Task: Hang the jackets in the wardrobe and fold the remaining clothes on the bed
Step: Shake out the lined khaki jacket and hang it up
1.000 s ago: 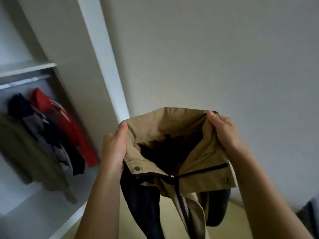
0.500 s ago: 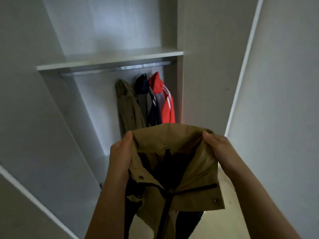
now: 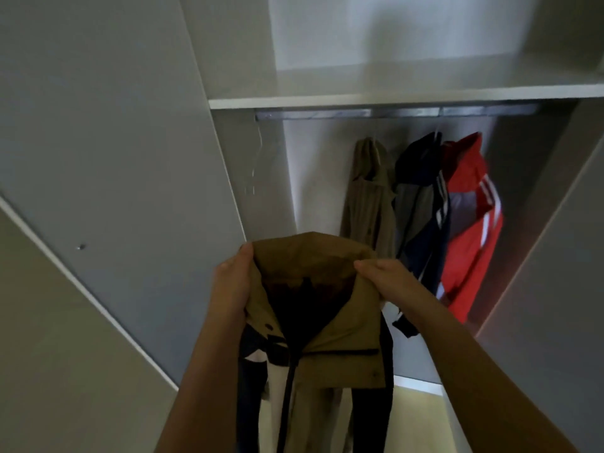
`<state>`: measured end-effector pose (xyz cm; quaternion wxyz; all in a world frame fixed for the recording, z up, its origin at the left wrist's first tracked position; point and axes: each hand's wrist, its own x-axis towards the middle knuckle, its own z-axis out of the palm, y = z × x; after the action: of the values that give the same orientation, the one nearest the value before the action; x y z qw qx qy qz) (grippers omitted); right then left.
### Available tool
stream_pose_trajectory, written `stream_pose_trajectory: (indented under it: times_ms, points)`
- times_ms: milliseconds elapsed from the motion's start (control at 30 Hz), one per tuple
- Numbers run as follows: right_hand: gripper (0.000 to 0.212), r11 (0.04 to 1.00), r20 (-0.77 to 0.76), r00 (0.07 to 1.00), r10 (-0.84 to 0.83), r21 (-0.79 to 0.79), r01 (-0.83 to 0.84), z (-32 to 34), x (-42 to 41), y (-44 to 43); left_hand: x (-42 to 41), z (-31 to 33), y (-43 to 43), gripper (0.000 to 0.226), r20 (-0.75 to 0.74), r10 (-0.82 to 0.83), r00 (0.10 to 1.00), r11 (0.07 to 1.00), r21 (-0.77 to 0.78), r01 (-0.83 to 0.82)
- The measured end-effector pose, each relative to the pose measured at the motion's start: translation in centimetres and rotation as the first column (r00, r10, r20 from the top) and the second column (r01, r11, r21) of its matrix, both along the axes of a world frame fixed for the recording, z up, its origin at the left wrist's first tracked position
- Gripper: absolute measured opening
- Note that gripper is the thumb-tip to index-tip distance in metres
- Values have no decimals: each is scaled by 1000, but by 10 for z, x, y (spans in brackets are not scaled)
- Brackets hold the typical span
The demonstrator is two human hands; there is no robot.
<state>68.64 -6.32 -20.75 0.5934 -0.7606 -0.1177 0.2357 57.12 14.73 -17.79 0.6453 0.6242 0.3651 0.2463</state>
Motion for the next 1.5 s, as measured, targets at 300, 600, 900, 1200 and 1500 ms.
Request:
stream_pose_trajectory:
  times_ms: [300, 600, 900, 1200, 1500]
  points:
    - [18, 951, 56, 988, 143, -285, -121, -23, 117, 112, 82, -20, 91, 25, 122, 136, 983, 967, -230, -105]
    - [25, 944, 167, 985, 40, -330, 18, -5, 233, 246, 165, -21, 160, 26, 179, 83, 980, 974, -222, -42]
    - [10, 975, -73, 994, 87, -199, -100, -4, 300, 370, 198, -51, 188, 28, 174, 236, 956, 921, -354, -163]
    - [14, 993, -234, 969, 80, -66, -98, -23, 322, 426, 211, -60, 196, 23, 191, 391, 900, 879, -369, -303]
    - [30, 995, -196, 979, 60, 92, -42, -22, 330, 439, 217, -66, 196, 26, 188, 425, 886, 865, -372, -336]
